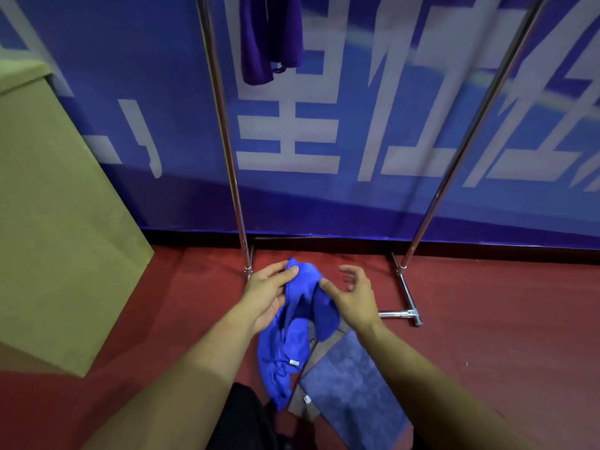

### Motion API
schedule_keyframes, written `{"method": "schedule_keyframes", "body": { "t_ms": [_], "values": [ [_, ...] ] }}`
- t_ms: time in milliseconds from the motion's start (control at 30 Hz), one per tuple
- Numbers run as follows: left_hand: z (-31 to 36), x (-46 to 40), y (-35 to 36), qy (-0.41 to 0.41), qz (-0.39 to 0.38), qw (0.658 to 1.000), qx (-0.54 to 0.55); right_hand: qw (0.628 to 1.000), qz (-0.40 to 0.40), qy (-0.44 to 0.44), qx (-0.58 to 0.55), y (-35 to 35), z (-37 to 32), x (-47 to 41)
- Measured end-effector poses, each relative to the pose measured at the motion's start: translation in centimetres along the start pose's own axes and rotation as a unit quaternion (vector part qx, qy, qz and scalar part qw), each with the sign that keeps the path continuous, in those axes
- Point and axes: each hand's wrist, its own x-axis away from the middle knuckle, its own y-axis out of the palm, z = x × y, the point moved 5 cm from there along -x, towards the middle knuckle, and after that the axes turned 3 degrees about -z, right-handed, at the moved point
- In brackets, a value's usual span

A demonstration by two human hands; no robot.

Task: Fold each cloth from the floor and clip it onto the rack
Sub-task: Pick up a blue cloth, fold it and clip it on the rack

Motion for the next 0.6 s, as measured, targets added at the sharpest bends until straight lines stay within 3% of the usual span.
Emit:
{"method": "schedule_keyframes", "body": {
  "t_ms": [133, 600],
  "values": [
    [-0.8, 0.6, 2.2, -0.002, -0.013, 1.0, -0.025, 0.994, -0.063, -0.07, -0.055, 2.0, -2.9, 0.7],
    [-0.7, 1.1, 3.6, 0.01, -0.014, 1.0, -0.002, 0.995, -0.049, -0.075, 0.046, 1.5, -2.3, 0.3]
  ]
}}
